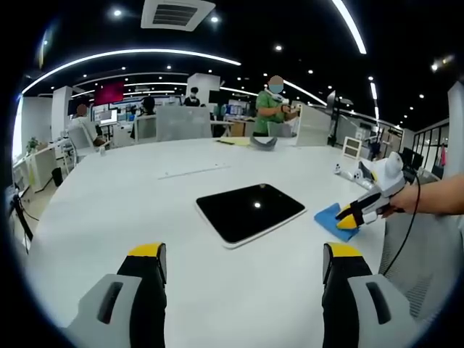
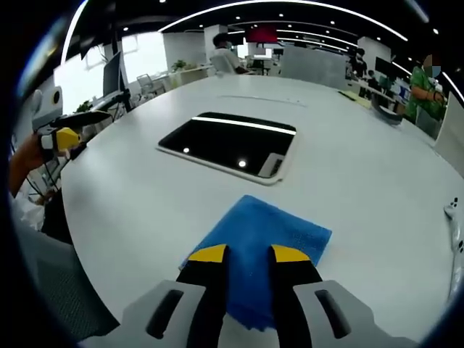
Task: Wipe the mirror surface with the cleaning cloth until all visible marks leave the cleaned area.
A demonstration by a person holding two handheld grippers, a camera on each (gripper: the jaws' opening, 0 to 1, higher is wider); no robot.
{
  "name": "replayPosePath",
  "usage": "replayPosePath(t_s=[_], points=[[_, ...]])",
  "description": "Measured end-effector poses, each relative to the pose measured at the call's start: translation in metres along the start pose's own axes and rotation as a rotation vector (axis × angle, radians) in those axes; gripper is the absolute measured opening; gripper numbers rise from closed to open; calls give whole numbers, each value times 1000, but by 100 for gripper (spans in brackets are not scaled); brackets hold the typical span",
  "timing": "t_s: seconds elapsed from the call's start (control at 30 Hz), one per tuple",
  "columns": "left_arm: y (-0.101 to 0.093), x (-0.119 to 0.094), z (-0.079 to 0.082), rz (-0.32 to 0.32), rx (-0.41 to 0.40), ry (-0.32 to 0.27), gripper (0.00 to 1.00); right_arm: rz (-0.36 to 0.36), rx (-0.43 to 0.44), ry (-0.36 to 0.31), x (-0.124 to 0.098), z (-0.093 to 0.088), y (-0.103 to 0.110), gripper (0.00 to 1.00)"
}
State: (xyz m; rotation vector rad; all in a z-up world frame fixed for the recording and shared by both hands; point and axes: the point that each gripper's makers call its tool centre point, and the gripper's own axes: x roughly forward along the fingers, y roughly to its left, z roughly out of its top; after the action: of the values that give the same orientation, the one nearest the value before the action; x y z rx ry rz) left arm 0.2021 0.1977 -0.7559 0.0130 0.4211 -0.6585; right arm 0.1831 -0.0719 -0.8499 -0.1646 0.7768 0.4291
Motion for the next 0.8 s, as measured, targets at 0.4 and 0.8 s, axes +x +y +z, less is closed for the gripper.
replayPosePath(t_s=[0.4, 0.8], points=[[-2, -1, 1, -2, 5, 2, 89, 6, -39, 4, 1, -1, 3, 10], [1, -4, -1, 7, -2, 2, 89, 23, -44, 6, 2, -1, 4, 0]])
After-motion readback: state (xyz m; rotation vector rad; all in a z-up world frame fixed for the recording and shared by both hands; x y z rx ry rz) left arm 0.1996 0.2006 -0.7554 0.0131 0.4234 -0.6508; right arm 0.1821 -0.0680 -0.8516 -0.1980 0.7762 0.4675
